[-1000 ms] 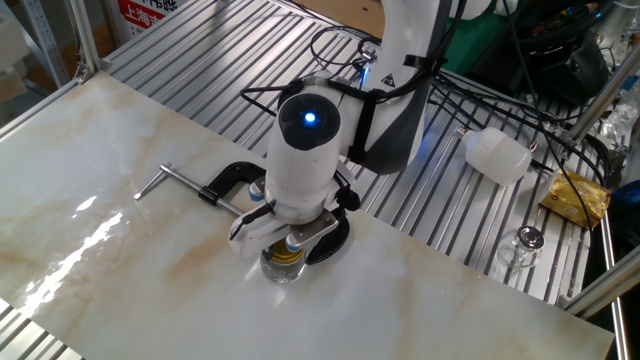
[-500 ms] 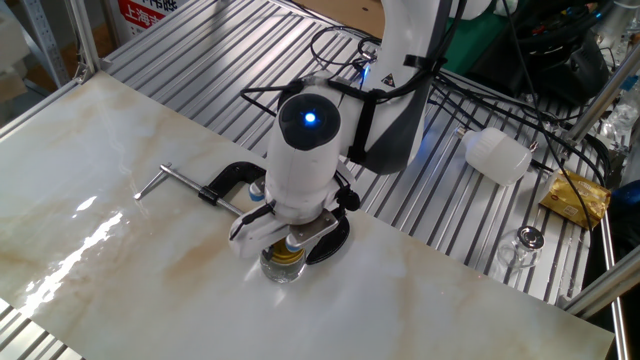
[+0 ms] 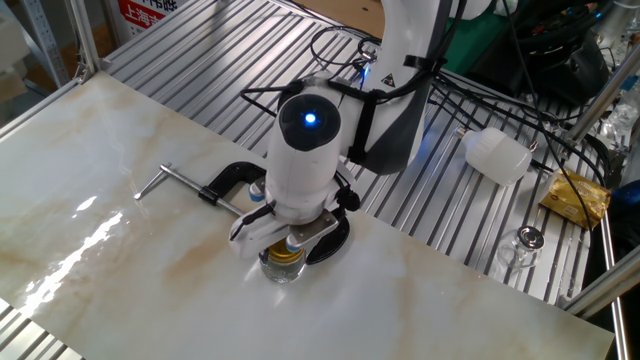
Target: Screw the lid onto the jar
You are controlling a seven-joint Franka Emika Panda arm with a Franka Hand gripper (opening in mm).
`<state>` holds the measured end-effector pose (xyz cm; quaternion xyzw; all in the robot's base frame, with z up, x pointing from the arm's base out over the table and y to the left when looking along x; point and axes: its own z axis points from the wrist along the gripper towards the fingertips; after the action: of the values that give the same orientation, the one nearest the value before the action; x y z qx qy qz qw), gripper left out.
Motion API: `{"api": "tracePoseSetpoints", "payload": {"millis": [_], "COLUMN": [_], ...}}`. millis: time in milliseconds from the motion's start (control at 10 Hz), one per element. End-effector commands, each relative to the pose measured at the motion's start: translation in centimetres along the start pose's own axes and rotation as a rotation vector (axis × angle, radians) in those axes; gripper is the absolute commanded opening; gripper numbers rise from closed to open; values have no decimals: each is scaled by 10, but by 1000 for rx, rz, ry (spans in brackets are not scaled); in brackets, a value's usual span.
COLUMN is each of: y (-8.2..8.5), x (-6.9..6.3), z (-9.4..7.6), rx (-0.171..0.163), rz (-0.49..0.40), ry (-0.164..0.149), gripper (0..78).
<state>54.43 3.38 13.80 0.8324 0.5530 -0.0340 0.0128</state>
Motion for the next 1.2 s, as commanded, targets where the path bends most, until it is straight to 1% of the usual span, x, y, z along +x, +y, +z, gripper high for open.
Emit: {"api": "tracePoseSetpoints", "payload": {"millis": [100,200,300,400,500,600,700,800,900,1000,1100,1200], "y": [10,10,8,6,4,3,-4,-5,-5,-5,-5,-5], "x": [3,7,9,10,12,13,15,15,15,15,15,15], "z": [-11,-21,-28,-33,-40,-41,-50,-50,-50,-51,-51,-51], "rx": [-4,1,3,-2,-7,-7,-8,-9,-4,-4,-6,-9], "rz": [97,35,-11,-63,-139,-158,-398,-521,-667,-767,-978,-1107], "ry": [3,12,17,15,14,16,22,20,11,9,9,7], "gripper": [774,774,774,774,774,774,774,774,774,774,774,774]}}
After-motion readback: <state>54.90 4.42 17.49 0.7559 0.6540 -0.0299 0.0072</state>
